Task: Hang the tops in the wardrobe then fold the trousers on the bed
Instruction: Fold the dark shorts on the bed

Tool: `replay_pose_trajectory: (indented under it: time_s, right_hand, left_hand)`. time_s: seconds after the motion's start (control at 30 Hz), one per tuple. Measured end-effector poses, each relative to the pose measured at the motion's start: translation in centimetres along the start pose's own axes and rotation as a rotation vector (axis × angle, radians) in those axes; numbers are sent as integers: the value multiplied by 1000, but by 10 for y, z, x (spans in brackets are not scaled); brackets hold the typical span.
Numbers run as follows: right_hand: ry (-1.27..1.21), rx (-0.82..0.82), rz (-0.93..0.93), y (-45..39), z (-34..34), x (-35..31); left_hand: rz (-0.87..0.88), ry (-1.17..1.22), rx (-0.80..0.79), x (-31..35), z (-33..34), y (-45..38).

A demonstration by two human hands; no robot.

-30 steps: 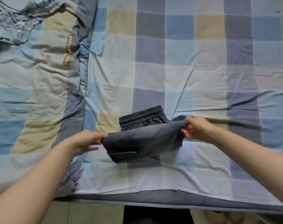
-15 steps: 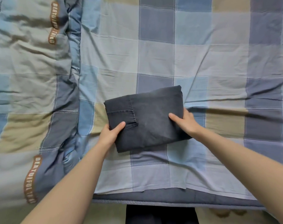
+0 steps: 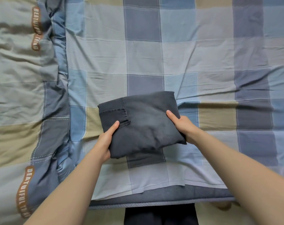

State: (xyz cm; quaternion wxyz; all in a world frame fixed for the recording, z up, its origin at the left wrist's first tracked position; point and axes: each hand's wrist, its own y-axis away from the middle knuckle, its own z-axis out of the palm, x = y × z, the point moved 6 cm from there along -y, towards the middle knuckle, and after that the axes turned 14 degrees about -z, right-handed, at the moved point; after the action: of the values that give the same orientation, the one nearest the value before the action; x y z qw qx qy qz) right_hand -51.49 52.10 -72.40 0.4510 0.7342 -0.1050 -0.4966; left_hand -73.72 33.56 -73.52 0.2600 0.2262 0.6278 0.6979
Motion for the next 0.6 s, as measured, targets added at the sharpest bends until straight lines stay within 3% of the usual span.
replay_pose_trajectory:
  time_s: [0.27,0.6]
  right_hand:
    - [-207,65,-52,81,-21,2]
    - [-316,308,-146,252,-109,-7]
  left_hand:
    - [21,-131,-41,-17,10,62]
    - [270,-402,-120,-63,93,195]
